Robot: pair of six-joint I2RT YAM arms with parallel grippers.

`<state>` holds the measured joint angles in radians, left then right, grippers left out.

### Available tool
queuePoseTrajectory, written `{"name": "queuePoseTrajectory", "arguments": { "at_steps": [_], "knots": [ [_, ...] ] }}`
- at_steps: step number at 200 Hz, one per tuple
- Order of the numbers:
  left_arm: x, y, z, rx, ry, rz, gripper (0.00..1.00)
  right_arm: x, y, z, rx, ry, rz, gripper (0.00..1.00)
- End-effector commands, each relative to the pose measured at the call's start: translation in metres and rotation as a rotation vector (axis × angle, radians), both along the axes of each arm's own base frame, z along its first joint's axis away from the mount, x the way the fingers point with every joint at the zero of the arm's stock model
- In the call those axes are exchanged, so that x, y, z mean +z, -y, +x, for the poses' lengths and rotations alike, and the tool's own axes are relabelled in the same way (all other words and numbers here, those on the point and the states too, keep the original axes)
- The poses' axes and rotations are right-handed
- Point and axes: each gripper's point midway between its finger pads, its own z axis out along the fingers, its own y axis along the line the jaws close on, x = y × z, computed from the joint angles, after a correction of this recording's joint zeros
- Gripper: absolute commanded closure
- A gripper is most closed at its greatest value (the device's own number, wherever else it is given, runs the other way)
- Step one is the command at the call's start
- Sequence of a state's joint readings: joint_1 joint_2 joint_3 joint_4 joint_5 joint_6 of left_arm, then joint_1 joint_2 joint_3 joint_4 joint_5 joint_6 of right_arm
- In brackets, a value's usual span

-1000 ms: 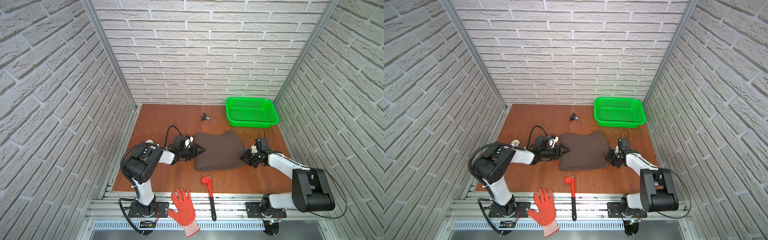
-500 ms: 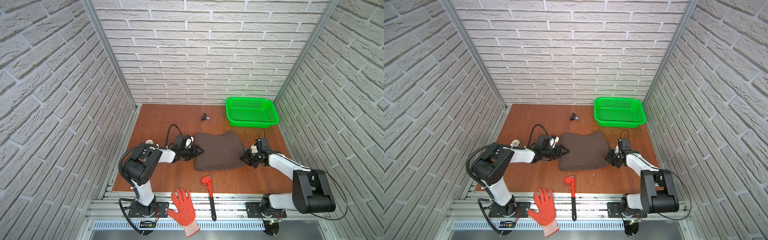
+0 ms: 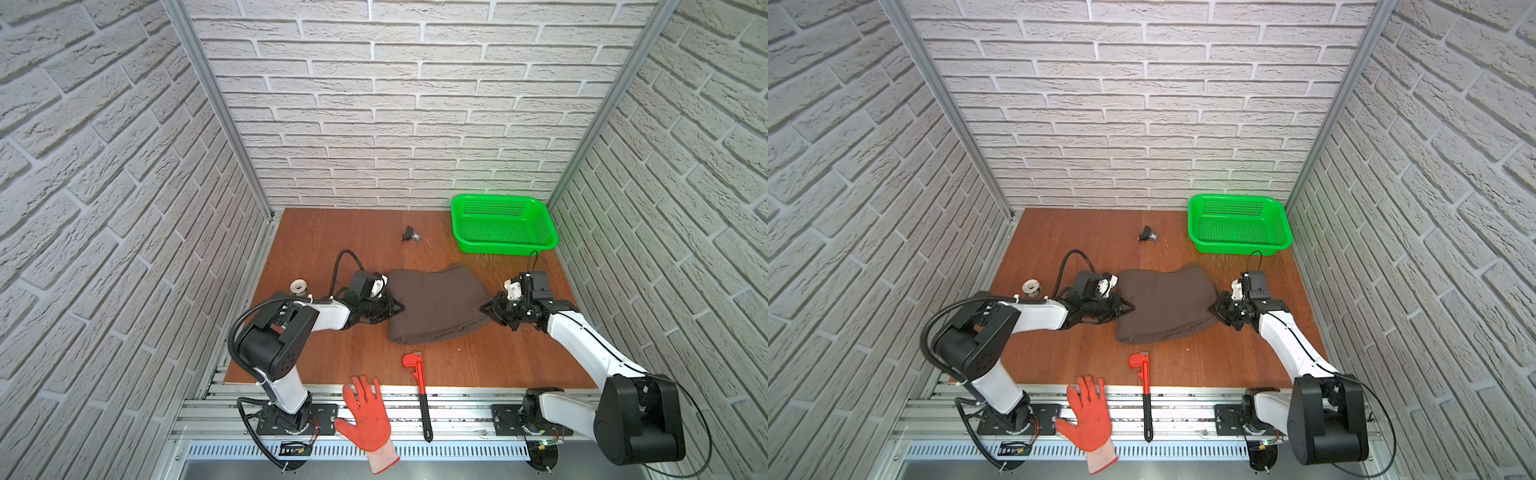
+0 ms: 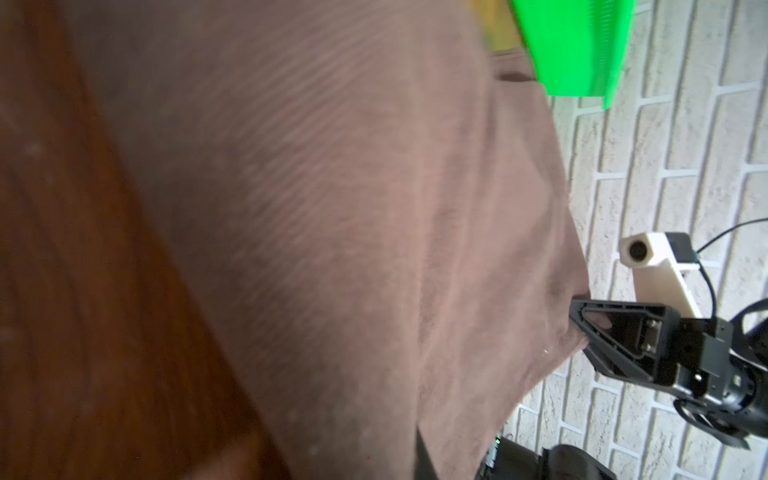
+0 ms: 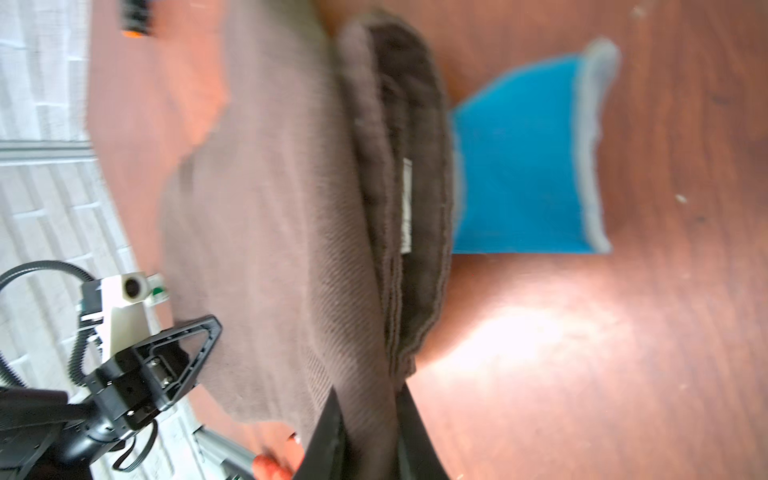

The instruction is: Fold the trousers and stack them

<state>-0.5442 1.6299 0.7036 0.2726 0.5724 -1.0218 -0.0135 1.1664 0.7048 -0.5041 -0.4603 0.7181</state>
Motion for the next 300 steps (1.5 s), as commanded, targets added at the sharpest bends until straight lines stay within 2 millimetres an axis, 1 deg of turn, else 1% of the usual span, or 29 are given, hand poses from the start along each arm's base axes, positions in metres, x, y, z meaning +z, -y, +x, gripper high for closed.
{"name": "queuePoseTrajectory", "arguments": {
  "at_steps": [1, 23, 36, 56, 87, 110, 128, 147, 163, 174, 187, 191, 205, 207, 209, 212, 228, 239, 245, 248, 251, 252, 258, 268, 279, 281, 288, 293, 300],
  "knots": [
    [0.056, -0.003, 0.008, -0.009, 0.118, 0.012, 1.00, 0.039, -0.011, 0.003, 0.055, 0.081, 0.033, 0.95],
    [0.092, -0.017, 0.013, 0.015, 0.172, 0.025, 1.00, 0.064, -0.017, 0.008, 0.069, 0.124, 0.039, 0.95],
    [0.110, -0.026, 0.017, 0.031, 0.201, 0.035, 1.00, 0.077, -0.024, 0.013, 0.082, 0.147, 0.049, 0.95],
    [0.128, -0.040, 0.023, 0.052, 0.224, 0.050, 1.00, 0.095, -0.037, 0.022, 0.104, 0.183, 0.053, 0.95],
    [0.147, -0.065, 0.036, 0.092, 0.248, 0.050, 1.00, 0.117, -0.066, 0.042, 0.150, 0.230, 0.054, 0.95],
    [0.156, -0.089, 0.049, 0.131, 0.260, 0.053, 1.00, 0.121, -0.092, 0.064, 0.186, 0.244, 0.054, 0.95],
    [0.161, -0.116, 0.063, 0.175, 0.270, 0.076, 1.00, 0.120, -0.113, 0.083, 0.213, 0.250, 0.055, 0.95],
    [0.159, -0.145, 0.082, 0.227, 0.263, 0.087, 1.00, 0.115, -0.135, 0.109, 0.232, 0.252, 0.057, 0.95],
    [0.155, -0.167, 0.099, 0.259, 0.251, 0.108, 1.00, 0.113, -0.151, 0.136, 0.234, 0.263, 0.066, 0.95],
    [0.156, -0.179, 0.115, 0.281, 0.261, 0.101, 1.00, 0.115, -0.165, 0.157, 0.235, 0.282, 0.077, 0.95],
    [0.154, -0.199, 0.137, 0.323, 0.255, 0.105, 1.00, 0.117, -0.182, 0.182, 0.239, 0.304, 0.097, 0.95],
    [0.158, -0.204, 0.143, 0.331, 0.265, 0.105, 1.00, 0.117, -0.188, 0.189, 0.240, 0.310, 0.103, 0.95],
    [0.160, -0.224, 0.169, 0.364, 0.267, 0.107, 1.00, 0.118, -0.206, 0.216, 0.235, 0.333, 0.140, 0.95],
    [0.160, -0.227, 0.173, 0.369, 0.268, 0.108, 1.00, 0.121, -0.208, 0.219, 0.234, 0.341, 0.146, 0.95],
    [0.161, -0.230, 0.176, 0.371, 0.270, 0.108, 1.00, 0.115, -0.212, 0.224, 0.232, 0.334, 0.147, 0.95],
    [0.162, -0.233, 0.181, 0.373, 0.272, 0.106, 1.00, 0.111, -0.215, 0.230, 0.231, 0.332, 0.153, 0.95],
    [0.173, -0.250, 0.206, 0.391, 0.298, 0.104, 1.00, 0.114, -0.235, 0.257, 0.229, 0.363, 0.170, 0.95],
    [0.181, -0.260, 0.221, 0.395, 0.322, 0.097, 1.00, 0.109, -0.246, 0.273, 0.228, 0.367, 0.177, 0.95],
    [0.179, -0.265, 0.229, 0.399, 0.323, 0.095, 1.00, 0.106, -0.253, 0.281, 0.226, 0.370, 0.184, 0.95],
    [0.178, -0.267, 0.232, 0.401, 0.320, 0.096, 1.00, 0.098, -0.256, 0.283, 0.223, 0.357, 0.183, 0.95],
    [0.175, -0.270, 0.236, 0.403, 0.312, 0.096, 1.00, 0.100, -0.259, 0.288, 0.222, 0.365, 0.189, 0.95],
    [0.174, -0.271, 0.237, 0.404, 0.310, 0.097, 1.00, 0.095, -0.259, 0.288, 0.220, 0.356, 0.186, 0.95],
    [0.166, -0.277, 0.243, 0.406, 0.289, 0.099, 1.00, 0.089, -0.265, 0.294, 0.214, 0.353, 0.192, 0.95],
    [0.147, -0.287, 0.250, 0.416, 0.241, 0.102, 1.00, 0.073, -0.274, 0.303, 0.202, 0.341, 0.196, 0.95],
    [0.119, -0.300, 0.254, 0.435, 0.166, 0.110, 1.00, 0.051, -0.282, 0.308, 0.190, 0.318, 0.198, 0.94],
    [0.114, -0.302, 0.255, 0.438, 0.153, 0.111, 0.98, 0.048, -0.283, 0.309, 0.189, 0.315, 0.198, 0.94],
    [0.096, -0.311, 0.254, 0.455, 0.105, 0.126, 0.79, 0.031, -0.288, 0.310, 0.181, 0.289, 0.195, 0.91],
    [0.083, -0.319, 0.252, 0.473, 0.069, 0.150, 0.67, 0.020, -0.289, 0.309, 0.175, 0.268, 0.188, 0.84],
    [0.070, -0.329, 0.249, 0.493, 0.032, 0.172, 0.57, 0.005, -0.293, 0.307, 0.172, 0.238, 0.177, 0.74]
  ]
}}
